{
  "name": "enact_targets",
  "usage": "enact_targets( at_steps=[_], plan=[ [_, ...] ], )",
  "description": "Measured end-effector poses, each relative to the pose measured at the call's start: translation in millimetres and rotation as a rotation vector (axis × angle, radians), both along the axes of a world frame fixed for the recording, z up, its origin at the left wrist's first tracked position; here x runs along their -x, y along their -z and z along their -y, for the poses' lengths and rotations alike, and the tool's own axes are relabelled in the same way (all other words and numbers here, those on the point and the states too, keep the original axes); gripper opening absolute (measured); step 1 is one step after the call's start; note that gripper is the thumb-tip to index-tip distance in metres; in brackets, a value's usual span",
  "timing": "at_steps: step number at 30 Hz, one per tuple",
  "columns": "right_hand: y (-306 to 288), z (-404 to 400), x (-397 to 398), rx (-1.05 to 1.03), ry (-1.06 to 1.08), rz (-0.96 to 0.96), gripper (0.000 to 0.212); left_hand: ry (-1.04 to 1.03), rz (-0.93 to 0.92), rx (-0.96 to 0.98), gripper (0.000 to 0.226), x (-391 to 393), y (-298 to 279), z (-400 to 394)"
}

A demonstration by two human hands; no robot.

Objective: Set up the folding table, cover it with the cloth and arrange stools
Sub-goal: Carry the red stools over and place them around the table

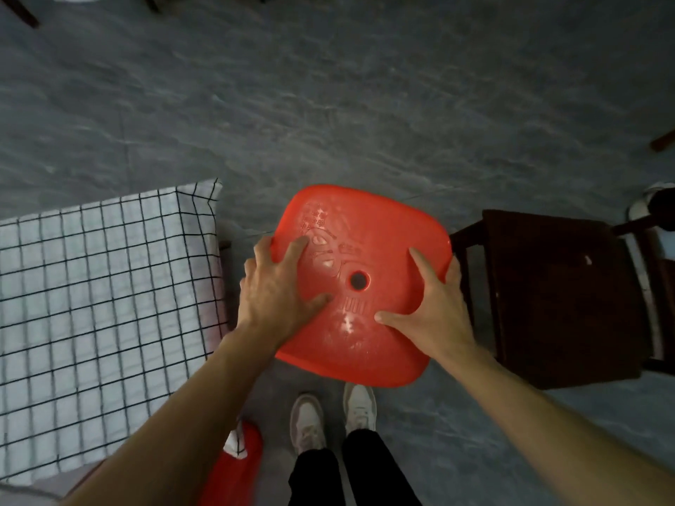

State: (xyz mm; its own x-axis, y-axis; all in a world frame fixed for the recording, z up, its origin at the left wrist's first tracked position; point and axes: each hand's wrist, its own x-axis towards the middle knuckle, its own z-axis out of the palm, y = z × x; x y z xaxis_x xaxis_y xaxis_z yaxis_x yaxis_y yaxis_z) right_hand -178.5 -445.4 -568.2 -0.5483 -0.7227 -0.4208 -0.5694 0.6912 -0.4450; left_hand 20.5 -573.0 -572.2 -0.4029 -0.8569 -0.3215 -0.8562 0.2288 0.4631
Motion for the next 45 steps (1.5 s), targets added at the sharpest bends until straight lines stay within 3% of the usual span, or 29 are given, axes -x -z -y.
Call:
enact_targets(
  at_steps=[13, 16, 21, 27, 32, 41, 45],
  plan=[
    [139.1, 48.7, -0.1, -0.021, 0.008, 0.064, 0.123, 0.039, 0.057, -0.060, 0.094, 9.3, 134.6, 56.1],
    [148.0, 54.9, 4.2, -0.016, 0.019, 0.059, 0.121, 0.075, 0.100, -0.081, 0.095, 12.2, 145.6, 58.1],
    [140.9, 59.3, 3.0, -0.142, -0.081, -0.089, 0.120, 0.145, 0.227, 0.106, 0.091, 22.3, 139.1, 56.7],
    [130.8, 61.9, 9.9, -0.253, -0.166, -0.055, 0.122, 0.202, 0.227, 0.004, 0.092, 13.5, 136.5, 55.3],
    [78.9, 53.0, 16.3, -0.175, -0.220, -0.040, 0.108, 0.171, 0.214, -0.073, 0.083, -12.5, 92.8, 32.8],
    [-68.9, 40.9, -8.1, 0.002, -0.467, -0.063, 0.091, 0.100, 0.175, 0.000, 0.085, -47.6, -63.7, -20.3],
    [-130.5, 41.3, -29.5, 0.104, -0.596, -0.057, 0.092, -0.048, 0.152, 0.028, 0.083, -51.6, -135.5, -47.8]
  ],
)
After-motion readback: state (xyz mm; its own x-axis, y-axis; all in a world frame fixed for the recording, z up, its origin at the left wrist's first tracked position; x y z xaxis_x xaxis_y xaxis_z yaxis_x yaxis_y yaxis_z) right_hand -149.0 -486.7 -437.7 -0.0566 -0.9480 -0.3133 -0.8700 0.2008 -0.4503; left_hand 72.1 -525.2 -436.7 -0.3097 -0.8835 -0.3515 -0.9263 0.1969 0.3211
